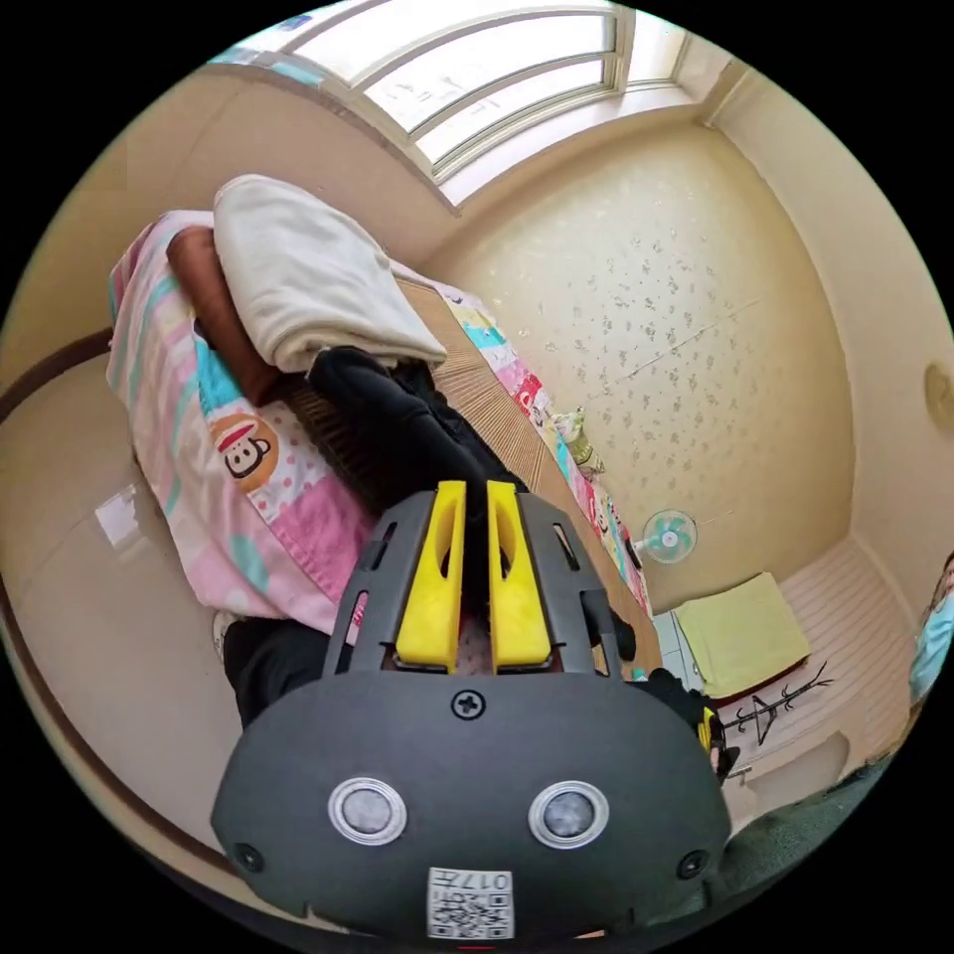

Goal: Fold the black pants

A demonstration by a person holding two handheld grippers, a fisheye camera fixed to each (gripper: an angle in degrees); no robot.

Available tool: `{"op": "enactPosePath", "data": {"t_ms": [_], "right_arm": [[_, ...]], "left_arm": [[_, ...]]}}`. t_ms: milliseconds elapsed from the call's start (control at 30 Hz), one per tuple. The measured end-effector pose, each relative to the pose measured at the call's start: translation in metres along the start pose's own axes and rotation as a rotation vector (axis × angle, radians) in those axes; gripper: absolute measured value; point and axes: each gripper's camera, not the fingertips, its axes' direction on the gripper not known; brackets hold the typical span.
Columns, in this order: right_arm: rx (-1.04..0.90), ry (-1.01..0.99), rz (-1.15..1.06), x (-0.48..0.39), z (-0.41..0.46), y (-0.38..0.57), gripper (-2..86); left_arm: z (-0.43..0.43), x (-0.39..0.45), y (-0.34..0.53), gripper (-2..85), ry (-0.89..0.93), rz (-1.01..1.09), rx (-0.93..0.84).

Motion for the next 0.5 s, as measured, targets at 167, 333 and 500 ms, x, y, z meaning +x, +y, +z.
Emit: {"op": "enactPosePath", "data": {"t_ms": [167, 333, 500], "right_arm": [[0.171, 0.08, -0.011, -0.045, -0.027, -0.027, 2.4], [0.215, 0.109, 0.14, -0.01, 0.012, -0.066, 2.7], [0.066, 0.325, 0.254, 0.036, 0.14, -0.16, 3.5]], "left_arm": [[-0.031, 0.062, -0.009, 4.3, 0.077, 0.07, 0.091], [0.014, 0.085, -0.018, 4.5, -0.002, 0.009, 0.048], [0.12, 0.096, -0.045, 5.9, -0.055, -0.048, 0.014]]}}
